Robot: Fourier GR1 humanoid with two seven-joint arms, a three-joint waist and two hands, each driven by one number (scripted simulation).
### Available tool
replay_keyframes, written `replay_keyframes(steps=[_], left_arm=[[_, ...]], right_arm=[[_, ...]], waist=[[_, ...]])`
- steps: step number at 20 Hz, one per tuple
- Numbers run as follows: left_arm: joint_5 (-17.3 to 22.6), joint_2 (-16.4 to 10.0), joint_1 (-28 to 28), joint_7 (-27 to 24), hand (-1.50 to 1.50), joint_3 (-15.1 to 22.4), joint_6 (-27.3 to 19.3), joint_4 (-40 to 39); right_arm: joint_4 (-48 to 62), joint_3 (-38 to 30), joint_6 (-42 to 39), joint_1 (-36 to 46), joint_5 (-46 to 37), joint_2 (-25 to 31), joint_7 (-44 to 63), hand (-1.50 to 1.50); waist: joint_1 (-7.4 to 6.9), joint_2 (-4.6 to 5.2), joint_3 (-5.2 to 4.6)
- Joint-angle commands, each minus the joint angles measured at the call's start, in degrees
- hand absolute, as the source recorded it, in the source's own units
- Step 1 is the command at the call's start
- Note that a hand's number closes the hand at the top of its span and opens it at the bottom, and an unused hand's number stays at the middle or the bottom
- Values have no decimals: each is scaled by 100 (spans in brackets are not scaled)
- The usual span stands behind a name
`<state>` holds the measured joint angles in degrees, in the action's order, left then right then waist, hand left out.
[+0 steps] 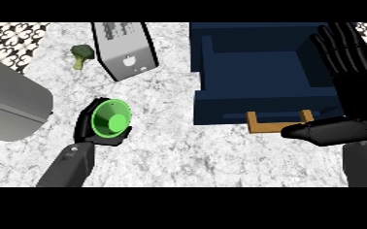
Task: Pick up the cup, place it into the drawer and close the drawer
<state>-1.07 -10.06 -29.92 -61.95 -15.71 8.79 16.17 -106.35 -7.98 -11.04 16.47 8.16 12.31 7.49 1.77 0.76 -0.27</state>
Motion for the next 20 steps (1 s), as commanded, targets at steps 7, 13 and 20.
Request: replay_keyframes(steps=[7, 13, 20], left_arm=[[512, 182, -284, -502, 150, -378, 310, 604], [480, 618, -984, 533, 150, -29, -145, 1430], [527, 989, -1800, 2117, 150, 655, -521, 2427]], right_arm=[[-61, 66, -21, -316, -147, -52, -145, -150], [-125, -145, -122, -494, 1, 56, -153, -150], [87, -104, 168, 40, -201, 3, -12, -150]], waist=[[-119, -71, 23], [-183, -112, 34], [-218, -130, 33]])
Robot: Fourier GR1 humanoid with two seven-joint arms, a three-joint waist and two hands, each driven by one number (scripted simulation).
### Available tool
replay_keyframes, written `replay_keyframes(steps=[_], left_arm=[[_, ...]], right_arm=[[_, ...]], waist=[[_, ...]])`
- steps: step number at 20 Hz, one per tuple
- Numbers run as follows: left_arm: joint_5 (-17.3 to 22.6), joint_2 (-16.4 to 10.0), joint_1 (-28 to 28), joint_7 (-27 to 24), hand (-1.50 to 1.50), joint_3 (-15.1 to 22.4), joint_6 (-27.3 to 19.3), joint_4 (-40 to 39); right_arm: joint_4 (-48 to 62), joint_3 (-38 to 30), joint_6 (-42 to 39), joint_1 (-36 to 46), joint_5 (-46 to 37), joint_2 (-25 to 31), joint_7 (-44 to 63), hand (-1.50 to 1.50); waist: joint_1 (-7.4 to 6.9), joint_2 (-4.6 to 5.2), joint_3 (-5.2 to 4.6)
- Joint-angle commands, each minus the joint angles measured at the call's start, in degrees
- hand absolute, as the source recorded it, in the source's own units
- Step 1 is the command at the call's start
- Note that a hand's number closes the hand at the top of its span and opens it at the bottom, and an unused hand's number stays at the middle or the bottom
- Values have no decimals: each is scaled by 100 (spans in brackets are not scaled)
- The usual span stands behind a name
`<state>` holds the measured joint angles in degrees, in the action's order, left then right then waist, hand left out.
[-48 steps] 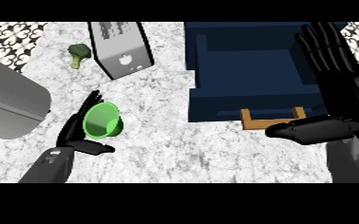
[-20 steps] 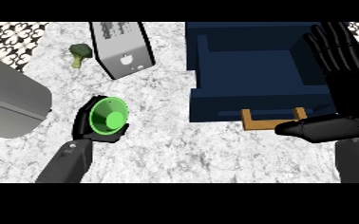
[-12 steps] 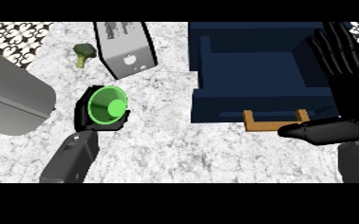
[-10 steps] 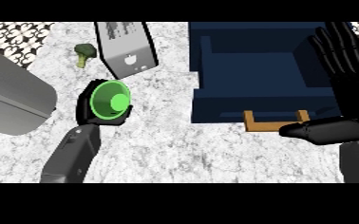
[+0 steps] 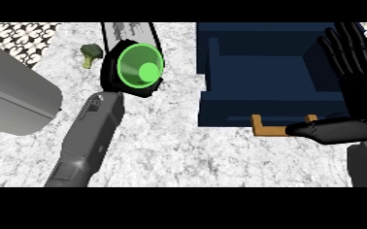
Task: Pick up the cup, place it into the drawer and close the drawer
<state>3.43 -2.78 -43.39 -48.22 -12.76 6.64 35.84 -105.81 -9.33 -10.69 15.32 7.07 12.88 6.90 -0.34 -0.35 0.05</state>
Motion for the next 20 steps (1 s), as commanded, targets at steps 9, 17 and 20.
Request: replay_keyframes(steps=[9, 17, 20], left_arm=[[584, 276, -1710, 2508, 150, 1277, -1672, 1004], [856, 277, -3074, 3226, 150, 1669, -2652, -534], [990, 278, -3343, 3375, 150, 1996, -2793, -1050]], right_arm=[[30, 39, -31, -268, -126, -94, -364, -150], [381, -99, -300, 73, 149, 91, -391, -150], [258, 35, -192, 156, 78, -20, -308, -150]], waist=[[171, 23, 0], [424, 112, 4], [547, 136, 6]])
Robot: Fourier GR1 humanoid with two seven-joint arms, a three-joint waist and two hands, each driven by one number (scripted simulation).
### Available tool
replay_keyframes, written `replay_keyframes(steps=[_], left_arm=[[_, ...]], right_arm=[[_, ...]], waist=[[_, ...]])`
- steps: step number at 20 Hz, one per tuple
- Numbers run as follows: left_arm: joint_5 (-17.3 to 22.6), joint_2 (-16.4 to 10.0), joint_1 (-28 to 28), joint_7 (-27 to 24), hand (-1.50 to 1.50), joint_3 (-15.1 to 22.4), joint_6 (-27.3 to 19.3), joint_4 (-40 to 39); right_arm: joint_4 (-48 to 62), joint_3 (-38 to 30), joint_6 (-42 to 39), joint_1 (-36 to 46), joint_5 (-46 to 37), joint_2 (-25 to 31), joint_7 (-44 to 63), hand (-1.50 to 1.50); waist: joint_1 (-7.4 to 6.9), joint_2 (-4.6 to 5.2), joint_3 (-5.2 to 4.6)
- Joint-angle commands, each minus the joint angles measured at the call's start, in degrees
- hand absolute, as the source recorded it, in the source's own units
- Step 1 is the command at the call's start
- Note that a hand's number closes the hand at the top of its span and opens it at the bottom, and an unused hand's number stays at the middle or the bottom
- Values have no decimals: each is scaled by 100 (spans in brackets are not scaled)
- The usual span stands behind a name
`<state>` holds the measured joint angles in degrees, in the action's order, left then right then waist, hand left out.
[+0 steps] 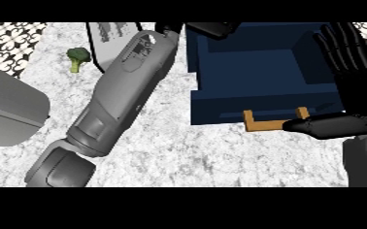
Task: Pick up the cup, place it into the drawer and close the drawer
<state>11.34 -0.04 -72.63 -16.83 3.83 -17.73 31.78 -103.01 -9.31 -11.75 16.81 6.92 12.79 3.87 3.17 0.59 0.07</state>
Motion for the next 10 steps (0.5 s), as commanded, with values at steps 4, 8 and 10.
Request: replay_keyframes(steps=[4, 8, 10], left_arm=[[286, 3, -682, 281, 150, 472, -304, -1227], [499, 3, -384, 464, 150, 955, 238, -1492], [455, 4, -540, 609, 150, 1231, 234, -1547]], right_arm=[[23, 48, -164, -15, 70, -11, -235, -150], [-57, 113, -109, 408, 148, 43, 192, -150], [75, 284, -92, 427, 25, -98, 27, -150]], waist=[[309, 97, 9], [486, 128, 3], [582, 160, 8]])
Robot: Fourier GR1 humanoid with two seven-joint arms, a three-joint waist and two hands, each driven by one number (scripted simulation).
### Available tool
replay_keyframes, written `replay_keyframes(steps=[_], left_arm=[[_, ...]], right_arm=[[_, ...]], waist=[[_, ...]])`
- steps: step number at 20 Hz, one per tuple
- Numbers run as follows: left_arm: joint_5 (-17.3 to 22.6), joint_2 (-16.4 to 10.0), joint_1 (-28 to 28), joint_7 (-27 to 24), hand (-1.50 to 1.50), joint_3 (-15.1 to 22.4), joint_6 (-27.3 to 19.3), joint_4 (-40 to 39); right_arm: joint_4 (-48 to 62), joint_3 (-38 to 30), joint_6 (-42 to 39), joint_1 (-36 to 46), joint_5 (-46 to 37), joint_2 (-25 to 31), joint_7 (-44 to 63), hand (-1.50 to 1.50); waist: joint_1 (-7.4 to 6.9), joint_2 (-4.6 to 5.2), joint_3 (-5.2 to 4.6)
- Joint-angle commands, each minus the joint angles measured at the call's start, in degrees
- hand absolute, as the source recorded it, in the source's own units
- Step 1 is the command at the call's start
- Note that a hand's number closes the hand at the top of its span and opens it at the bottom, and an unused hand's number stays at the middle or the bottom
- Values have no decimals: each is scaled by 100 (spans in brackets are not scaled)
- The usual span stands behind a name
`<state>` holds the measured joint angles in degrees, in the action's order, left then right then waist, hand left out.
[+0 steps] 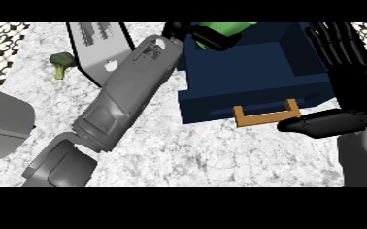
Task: Pick up the cup, place it into the drawer and close the drawer
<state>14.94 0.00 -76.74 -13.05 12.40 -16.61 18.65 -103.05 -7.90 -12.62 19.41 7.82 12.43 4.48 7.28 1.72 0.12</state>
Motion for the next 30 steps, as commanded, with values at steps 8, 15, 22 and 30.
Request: replay_keyframes(steps=[8, 15, 22, 30], left_arm=[[585, 0, 370, -243, -150, 612, 265, -30], [1355, 0, 507, -893, -150, 361, 420, 366], [1928, 0, 242, -1260, -150, 122, 37, 446], [2103, 0, 550, -1800, -150, 30, 64, 207]], right_arm=[[17, 292, -145, 320, 75, -120, -11, -150], [14, 1020, -1251, 412, 937, -212, 121, 150], [52, 1679, -2379, 186, 795, 674, 769, 150], [-31, 2058, -2120, -75, -1438, 1196, 516, -150]], waist=[[405, 107, -6], [513, 129, -14], [163, -7, -14], [-410, -59, -9]])
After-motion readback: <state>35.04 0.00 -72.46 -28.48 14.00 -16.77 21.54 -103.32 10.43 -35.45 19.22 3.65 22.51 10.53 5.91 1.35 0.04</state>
